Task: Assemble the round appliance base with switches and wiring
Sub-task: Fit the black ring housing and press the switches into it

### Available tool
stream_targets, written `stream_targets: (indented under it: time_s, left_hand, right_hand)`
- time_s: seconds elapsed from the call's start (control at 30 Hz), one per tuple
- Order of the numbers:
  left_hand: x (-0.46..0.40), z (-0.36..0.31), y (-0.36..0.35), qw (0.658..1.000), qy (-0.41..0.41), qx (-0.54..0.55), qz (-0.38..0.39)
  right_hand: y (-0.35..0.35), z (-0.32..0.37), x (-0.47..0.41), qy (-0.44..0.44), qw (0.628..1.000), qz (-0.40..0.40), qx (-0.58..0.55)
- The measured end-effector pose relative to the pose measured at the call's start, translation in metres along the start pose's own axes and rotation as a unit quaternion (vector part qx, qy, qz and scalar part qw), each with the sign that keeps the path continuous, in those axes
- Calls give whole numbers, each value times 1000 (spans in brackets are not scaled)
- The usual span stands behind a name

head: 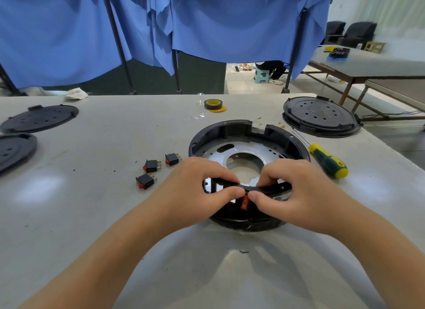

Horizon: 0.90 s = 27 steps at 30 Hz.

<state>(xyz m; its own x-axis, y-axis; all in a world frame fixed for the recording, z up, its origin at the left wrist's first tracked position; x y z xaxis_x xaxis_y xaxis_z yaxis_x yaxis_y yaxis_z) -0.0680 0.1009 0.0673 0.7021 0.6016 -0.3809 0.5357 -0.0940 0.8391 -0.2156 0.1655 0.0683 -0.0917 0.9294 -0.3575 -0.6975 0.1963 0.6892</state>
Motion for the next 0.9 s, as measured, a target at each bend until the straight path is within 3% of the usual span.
stream_targets:
  time_s: [0.17,0.47,0.9]
  left_hand:
    - [0,-1,0,1000,-14,-20,16]
    - [3,0,-4,997,-18,-58,48]
    - [2,-4,-9,995,-22,-92,24]
  right_hand:
    - [1,-3,-1,-16,1000,13,-1]
    - [-5,-2,2,-9,994,38,104]
    - [-8,0,1,-6,992,40,123]
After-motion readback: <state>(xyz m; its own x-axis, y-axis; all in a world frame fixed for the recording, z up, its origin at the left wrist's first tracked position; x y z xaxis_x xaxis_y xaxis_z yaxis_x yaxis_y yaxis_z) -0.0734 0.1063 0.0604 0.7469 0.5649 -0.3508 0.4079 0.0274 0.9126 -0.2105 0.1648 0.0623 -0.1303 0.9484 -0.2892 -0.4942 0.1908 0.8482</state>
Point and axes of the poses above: each hand's wrist, its own x-axis away from the middle knuckle, its own y-axis out of the back of the hand, z = x × y, the point moved 6 cm from there along -x, towards the middle knuckle, and after that the axes turned 14 degrees about -x, right-handed, at the moved point
